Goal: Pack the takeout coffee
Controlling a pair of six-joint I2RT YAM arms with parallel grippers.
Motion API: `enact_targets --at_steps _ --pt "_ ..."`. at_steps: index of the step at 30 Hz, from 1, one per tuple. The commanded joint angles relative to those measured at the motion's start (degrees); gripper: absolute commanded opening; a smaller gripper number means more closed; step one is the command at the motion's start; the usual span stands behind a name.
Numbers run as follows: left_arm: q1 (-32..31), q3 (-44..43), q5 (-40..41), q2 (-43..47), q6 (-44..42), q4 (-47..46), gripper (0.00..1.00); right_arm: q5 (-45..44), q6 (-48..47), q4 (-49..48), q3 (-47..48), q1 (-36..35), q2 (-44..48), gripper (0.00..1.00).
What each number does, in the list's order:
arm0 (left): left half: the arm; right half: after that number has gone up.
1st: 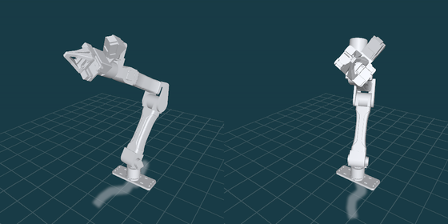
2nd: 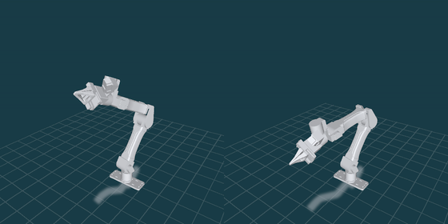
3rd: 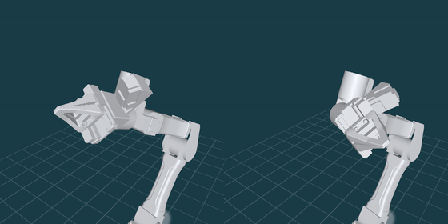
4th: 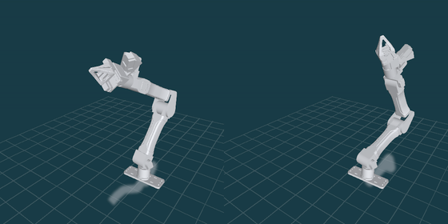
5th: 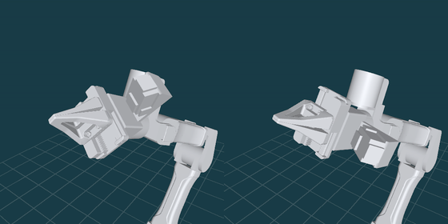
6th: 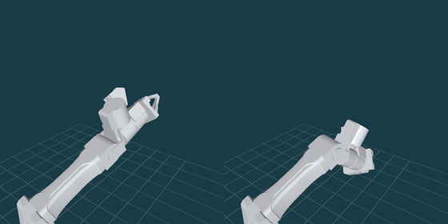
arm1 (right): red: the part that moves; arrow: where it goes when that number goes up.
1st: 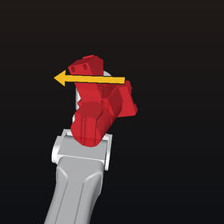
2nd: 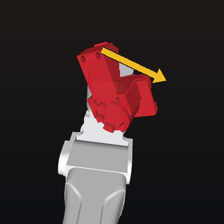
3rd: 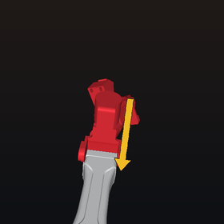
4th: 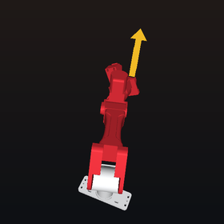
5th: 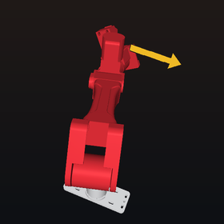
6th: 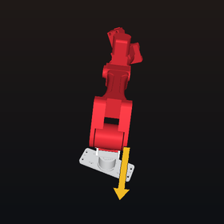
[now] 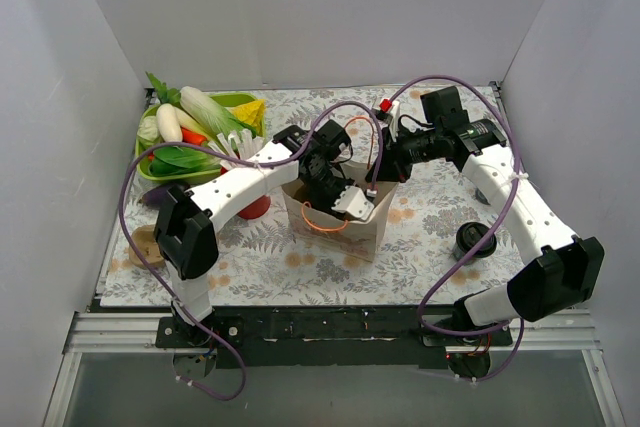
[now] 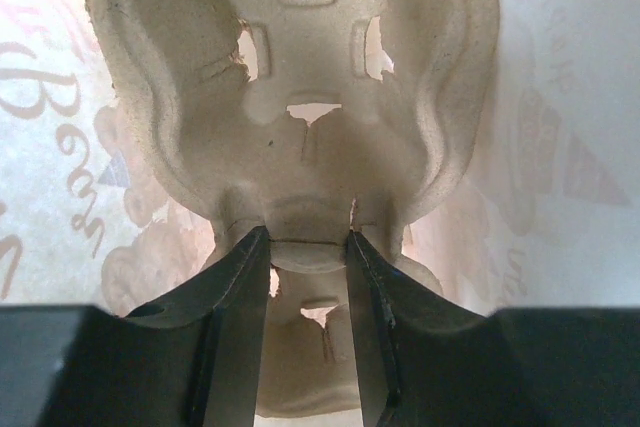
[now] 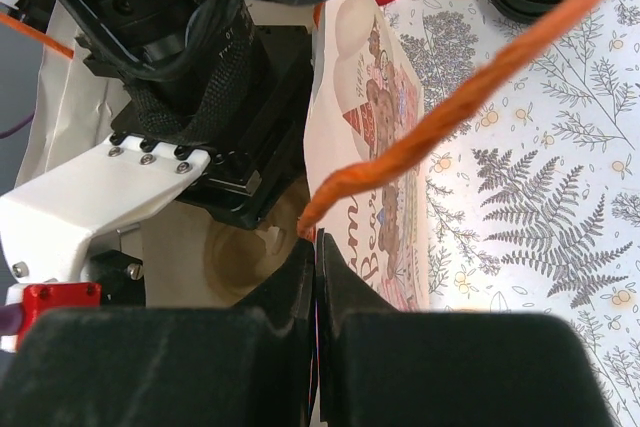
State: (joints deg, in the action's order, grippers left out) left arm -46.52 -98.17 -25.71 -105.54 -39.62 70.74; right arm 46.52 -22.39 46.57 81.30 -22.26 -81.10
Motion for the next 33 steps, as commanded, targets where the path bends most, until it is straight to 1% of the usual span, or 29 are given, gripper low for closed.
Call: enact_targets --at_steps 1,3,4,7,8,15,17,18,21,26,27,29,30,33 --pt "-0.7 3.7 2.9 4.2 -1.3 -5.2 0.00 3.0 1.3 -0.7 2.5 -0.2 -0.5 0.01" --pt "-0.8 4.5 4.1 3.8 -0.5 -6.0 0.00 2.8 1.4 -0.7 2.0 -0.2 -0.6 0.01" --pt "-0.9 4.5 4.6 3.6 0.5 -6.9 0.05 2.9 1.5 -0.6 1.8 -0.2 -0.7 0.01" --pt "-1.3 4.1 6.6 2.8 1.4 -7.2 0.10 2.9 2.0 -0.9 1.4 -0.2 -0.8 0.01" --pt "-1.3 4.0 6.8 2.7 1.7 -7.0 0.17 2.8 2.2 -1.0 1.4 -0.2 -0.9 0.01" --pt "-1.3 2.1 8.1 2.5 7.2 -7.0 0.41 1.9 2.4 -1.3 1.6 -0.2 -1.2 0.01" --pt "-1.3 0.5 7.0 2.5 8.3 -5.8 0.44 1.5 2.3 -1.2 1.5 -0.2 -1.2 0.01" --pt "-1.3 0.0 6.6 2.7 9.3 -5.4 0.47 1.4 2.3 -1.2 1.4 -0.2 -1.2 0.01" --pt "-1.1 -1.0 4.3 4.0 11.8 -6.5 0.53 0.8 2.4 -1.4 0.8 -0.2 -0.9 0.01" --pt "-1.0 -3.2 0.9 6.3 14.8 -7.9 0.60 -1.1 2.0 -1.4 -0.3 0.3 -0.8 0.01" --pt "-0.9 -4.3 -0.7 7.0 15.3 -7.9 0.61 -1.3 2.0 -1.3 -0.4 0.5 -1.0 0.01" --pt "-0.9 -4.9 -1.7 7.8 17.6 -8.9 0.64 -1.8 1.7 -1.2 -0.4 0.6 -1.0 0.01" --pt "-0.9 -5.3 -2.1 8.3 19.3 -10.8 0.65 -2.0 1.6 -1.0 -0.4 0.6 -1.1 0.01" --pt "-0.4 -6.6 -3.0 9.7 28.3 -16.0 0.70 -2.8 0.8 -0.6 0.0 0.6 -1.1 0.01"
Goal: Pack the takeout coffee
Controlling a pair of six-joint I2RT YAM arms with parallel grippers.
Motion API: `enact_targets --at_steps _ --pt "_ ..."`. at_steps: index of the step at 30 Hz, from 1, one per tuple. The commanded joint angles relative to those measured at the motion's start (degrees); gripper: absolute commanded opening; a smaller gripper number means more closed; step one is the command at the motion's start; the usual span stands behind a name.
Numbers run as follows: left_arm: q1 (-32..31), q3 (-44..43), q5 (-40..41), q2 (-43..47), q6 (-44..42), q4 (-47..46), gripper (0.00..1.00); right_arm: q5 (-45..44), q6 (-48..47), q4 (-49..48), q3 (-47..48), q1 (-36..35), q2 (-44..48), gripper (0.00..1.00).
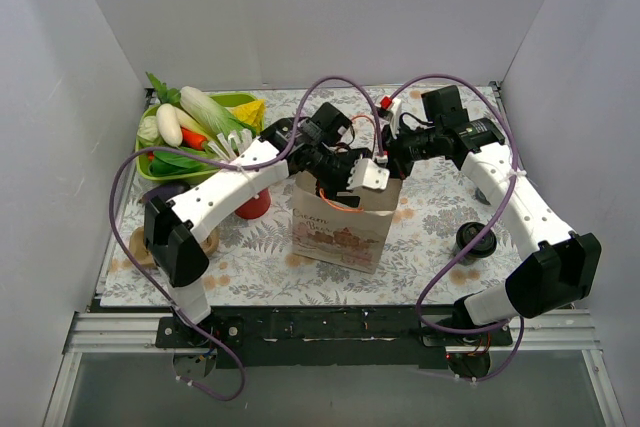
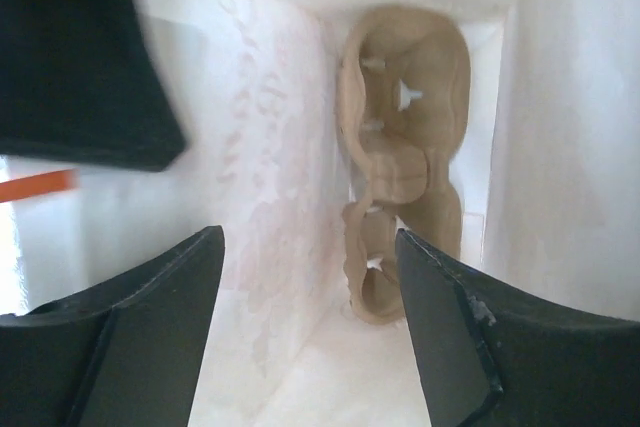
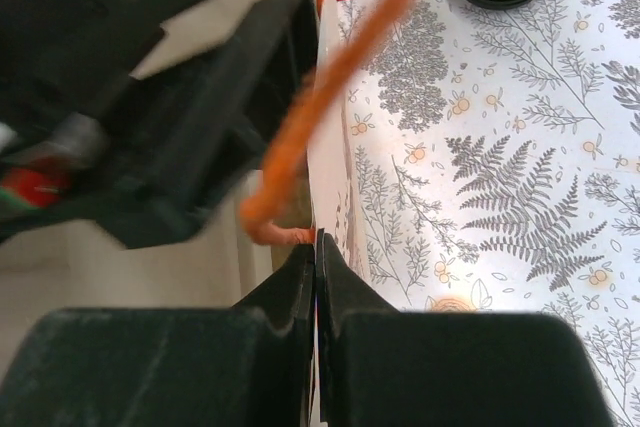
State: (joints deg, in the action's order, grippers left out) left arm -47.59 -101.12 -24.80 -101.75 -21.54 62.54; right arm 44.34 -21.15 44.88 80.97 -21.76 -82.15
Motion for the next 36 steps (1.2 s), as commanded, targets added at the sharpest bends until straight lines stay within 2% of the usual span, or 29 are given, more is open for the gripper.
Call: enact_targets --at_steps 1,7,10,11,14,15,17,18,19,21,22,23,29,31,32,33,36 --pt "1.0 -4.2 -4.6 6.7 15.2 -8.7 0.70 -0.9 -0.7 1.1 0.3 0.0 0.0 0.01" --pt "4.6 -0.5 -6.6 12.6 27.2 -16.3 0.72 -1.8 -2.4 1.9 0.5 0.1 0.1 0.01" --pt "8.6 -3.7 -10.7 15.0 34.4 -17.6 0.78 -1.8 -3.4 2.5 0.2 0.2 -0.1 0.01" --pt "9.4 -8.6 -11.8 14.4 35.8 -16.9 0.78 -1.7 -3.7 2.6 0.2 0.1 -0.1 0.01" --pt "11.8 -18.8 -13.8 11.8 33.2 -5.7 0.79 -2.0 -3.8 2.5 0.1 0.1 -0.1 0.01" --pt "12.7 -24.6 -15.7 10.1 30.2 2.2 0.79 -2.1 -4.0 2.5 0.1 0.1 -0.2 0.01" --pt "15.7 -27.0 -18.2 9.5 27.7 9.5 0.79 -2.6 -4.3 2.5 0.1 0.2 -0.3 0.01" --pt "16.3 -25.8 -19.7 10.3 25.4 15.5 0.78 -2.7 -4.4 2.6 0.2 0.2 -0.2 0.01" --pt "16.7 -23.2 -19.9 11.8 21.9 16.7 0.78 -2.9 -4.5 2.7 0.3 0.2 -0.3 0.01" --pt "16.7 -15.2 -22.1 15.9 15.3 16.5 0.78 -2.9 -4.5 2.6 0.5 0.2 -0.3 0.01" --pt "15.0 -7.8 -23.7 19.3 9.6 16.5 0.79 -2.9 -4.3 2.5 0.5 0.2 -0.4 0.01" --pt "13.8 -5.3 -23.7 20.0 8.4 16.4 0.79 -3.1 -3.8 2.2 0.4 0.2 -0.3 0.01" --pt "7.9 1.3 -23.0 18.3 6.4 14.3 0.74 -1.4 -1.4 0.6 1.0 0.2 -1.7 0.01" --pt "6.1 5.0 -21.0 19.3 8.2 7.9 0.71 -0.7 -1.2 0.7 1.5 0.2 -2.0 0.01" --pt "5.5 9.8 -18.1 20.7 9.5 5.0 0.70 -0.6 -1.3 0.7 1.6 0.2 -2.3 0.01" --pt "5.0 11.4 -16.5 21.4 11.2 0.2 0.67 -0.4 -1.3 0.8 1.7 0.2 -2.4 0.01" --pt "3.6 13.1 -13.5 21.9 13.2 -3.0 0.52 -0.1 -1.4 1.1 3.0 0.2 -2.4 0.01"
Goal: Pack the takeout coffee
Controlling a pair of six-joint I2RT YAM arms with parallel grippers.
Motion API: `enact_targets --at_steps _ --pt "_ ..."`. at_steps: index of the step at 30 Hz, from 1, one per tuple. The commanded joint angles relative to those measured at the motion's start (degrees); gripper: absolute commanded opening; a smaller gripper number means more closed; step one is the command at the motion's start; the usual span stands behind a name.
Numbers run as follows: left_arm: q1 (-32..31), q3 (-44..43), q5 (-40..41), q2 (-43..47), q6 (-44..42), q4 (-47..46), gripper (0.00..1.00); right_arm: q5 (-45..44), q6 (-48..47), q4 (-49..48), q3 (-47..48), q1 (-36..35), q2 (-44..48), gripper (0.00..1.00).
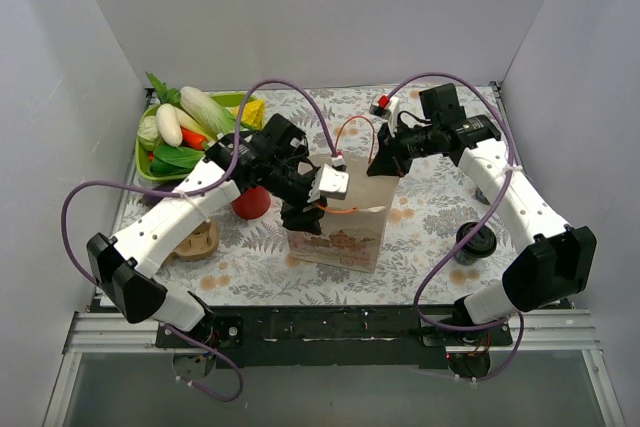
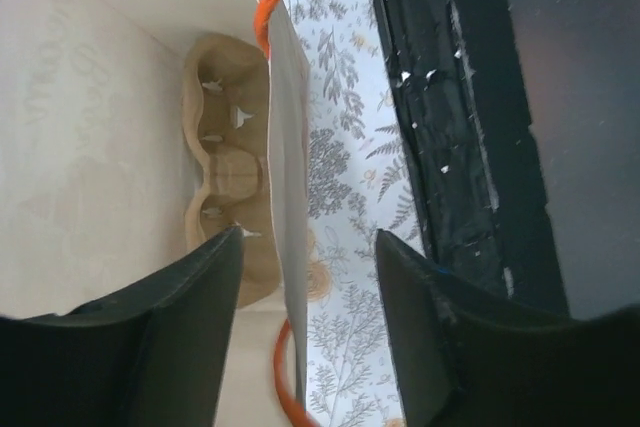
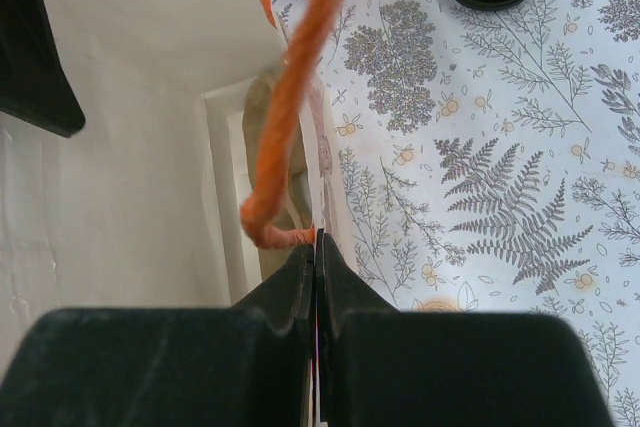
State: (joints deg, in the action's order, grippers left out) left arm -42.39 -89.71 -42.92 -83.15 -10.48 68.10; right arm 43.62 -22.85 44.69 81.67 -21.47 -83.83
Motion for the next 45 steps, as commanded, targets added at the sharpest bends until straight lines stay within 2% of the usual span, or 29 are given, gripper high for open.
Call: enact_targets --at_steps 1,4,9,15,17,20,26,30,31,32,33,34,35,36,39,43,45 --pt "-2.1 1.0 4.9 3.0 2.2 -8.0 0.36 0.8 0.4 1.5 2.8 -0.1 -0.5 0.01" --pt "-2.3 -2.4 5.2 2.6 2.6 -5.8 0.00 0.6 -0.1 1.9 5.4 -0.1 0.1 0.01" --pt "-2.3 -5.3 5.4 4.6 4.3 -8.9 0.00 0.3 0.9 1.7 13.5 -0.1 -0.8 0.01" --pt "-2.5 -20.7 6.4 -1.7 11.8 -7.5 0.00 0.6 0.9 3.9 24.0 -0.2 -4.8 0.01" --pt "-2.6 -26.3 6.1 -4.1 12.4 -6.4 0.00 0.6 0.9 5.2 28.6 -0.2 -6.7 0.01" --pt "-2.6 -30.2 6.2 -5.6 12.3 -4.5 0.00 0.9 0.8 6.8 32.2 -0.3 -8.4 0.01" --pt "-2.6 -26.5 7.1 -4.6 10.7 -4.6 0.00 -0.1 0.1 6.3 30.3 -0.2 -7.9 0.01" --pt "-2.6 -22.0 7.8 -3.2 7.6 -4.7 0.00 -1.1 -1.8 7.0 26.3 -0.2 -7.0 0.01" --pt "-2.7 -18.1 9.0 -2.0 6.1 -5.0 0.00 -1.6 -3.2 7.2 25.0 -0.2 -6.6 0.01" --pt "-2.7 -16.1 9.7 -1.3 5.0 -5.0 0.19 -1.8 -4.1 7.3 23.5 -0.2 -5.7 0.01" --pt "-2.6 -13.7 10.7 -0.5 4.7 -5.8 0.35 -2.3 -4.7 6.8 19.4 -0.1 -5.0 0.11" --pt "-2.7 -10.2 12.1 0.4 4.9 -6.7 0.46 -3.8 -5.0 6.2 17.2 -0.1 -4.2 0.25" --pt "-2.6 -8.5 12.6 2.2 5.7 -7.5 0.61 -4.7 -5.1 5.8 15.1 -0.1 -2.9 0.36" --pt "-2.6 -7.3 13.2 3.0 6.7 -10.1 0.69 -5.4 -5.1 5.5 13.8 -0.1 -2.4 0.49" --pt "-2.6 -5.0 16.5 5.5 13.0 -16.5 0.86 -7.0 -3.7 4.5 13.9 0.4 -2.0 0.64" --pt "-2.6 -10.4 19.6 3.9 19.0 -19.2 0.91 -6.0 -1.7 4.4 20.4 0.6 -3.8 0.65" --pt "-2.4 -16.7 20.8 2.2 21.6 -19.9 0.92 -4.8 -0.5 4.2 21.9 0.6 -4.3 0.66"
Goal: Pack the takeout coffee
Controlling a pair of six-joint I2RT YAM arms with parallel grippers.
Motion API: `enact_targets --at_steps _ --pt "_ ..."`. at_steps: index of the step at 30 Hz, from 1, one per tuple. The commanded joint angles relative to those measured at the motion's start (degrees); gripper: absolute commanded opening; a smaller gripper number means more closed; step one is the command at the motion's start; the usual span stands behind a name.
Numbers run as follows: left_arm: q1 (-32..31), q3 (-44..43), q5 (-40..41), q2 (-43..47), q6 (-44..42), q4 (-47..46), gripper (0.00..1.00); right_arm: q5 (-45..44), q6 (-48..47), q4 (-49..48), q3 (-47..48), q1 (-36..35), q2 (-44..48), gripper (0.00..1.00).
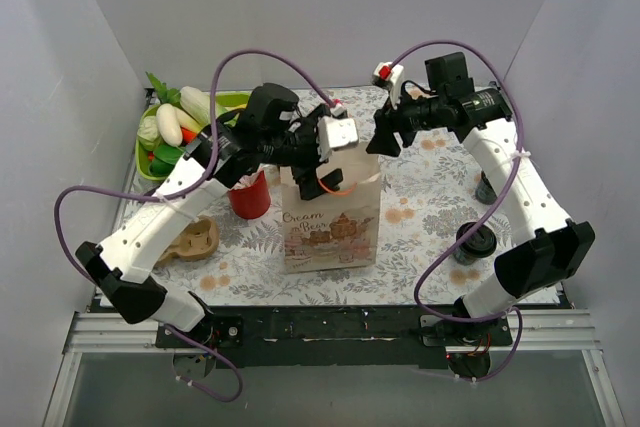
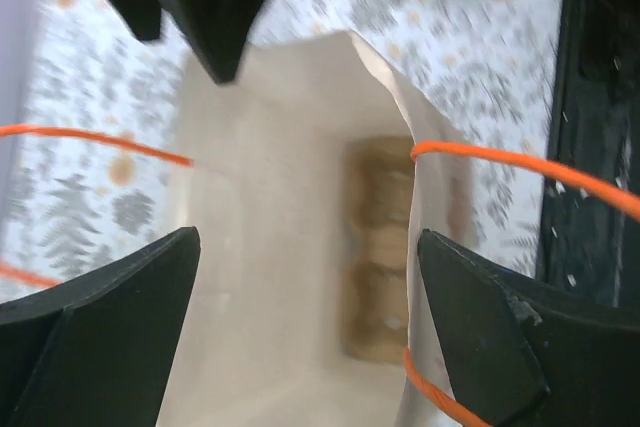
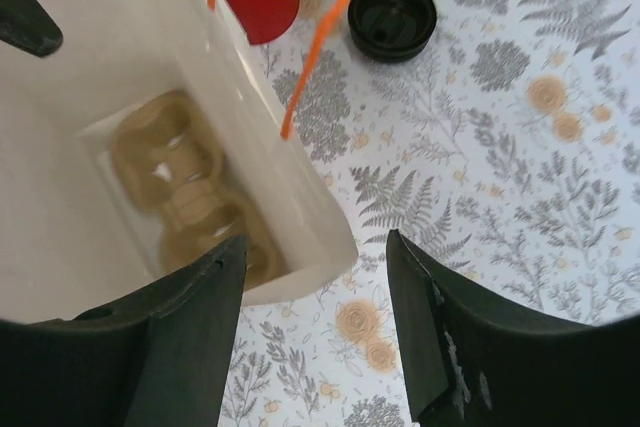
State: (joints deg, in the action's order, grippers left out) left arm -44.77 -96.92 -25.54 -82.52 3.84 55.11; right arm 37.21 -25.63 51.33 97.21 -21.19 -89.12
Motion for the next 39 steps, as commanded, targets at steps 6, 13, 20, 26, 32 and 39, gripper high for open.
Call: enact_targets --at_steps 6,13,20,26,32,39 --pt "1.8 -21.5 8.0 -0.7 7.4 -7.9 0.95 3.1 3.0 -3.6 5.8 0.3 2.0 0.64" --pt "1.9 3.4 6.1 8.0 4.8 -8.7 0.93 6.4 6.2 -7.2 0.0 0.3 2.1 0.60" --pt "1.9 15.2 8.3 15.0 7.8 -15.4 0.93 9.0 6.8 -6.5 5.1 0.4 -2.6 0.46" --pt "1.3 7.3 6.9 12.3 5.7 -12.4 0.95 11.2 8.0 -7.2 9.0 0.3 -5.2 0.37" --pt "1.2 -2.6 5.0 8.0 7.8 -10.0 0.97 13.9 10.2 -7.7 11.0 0.4 -5.3 0.24" --pt "1.2 1.7 7.3 9.4 4.0 -10.6 0.97 12.7 9.6 -9.3 15.8 0.5 -6.4 0.01"
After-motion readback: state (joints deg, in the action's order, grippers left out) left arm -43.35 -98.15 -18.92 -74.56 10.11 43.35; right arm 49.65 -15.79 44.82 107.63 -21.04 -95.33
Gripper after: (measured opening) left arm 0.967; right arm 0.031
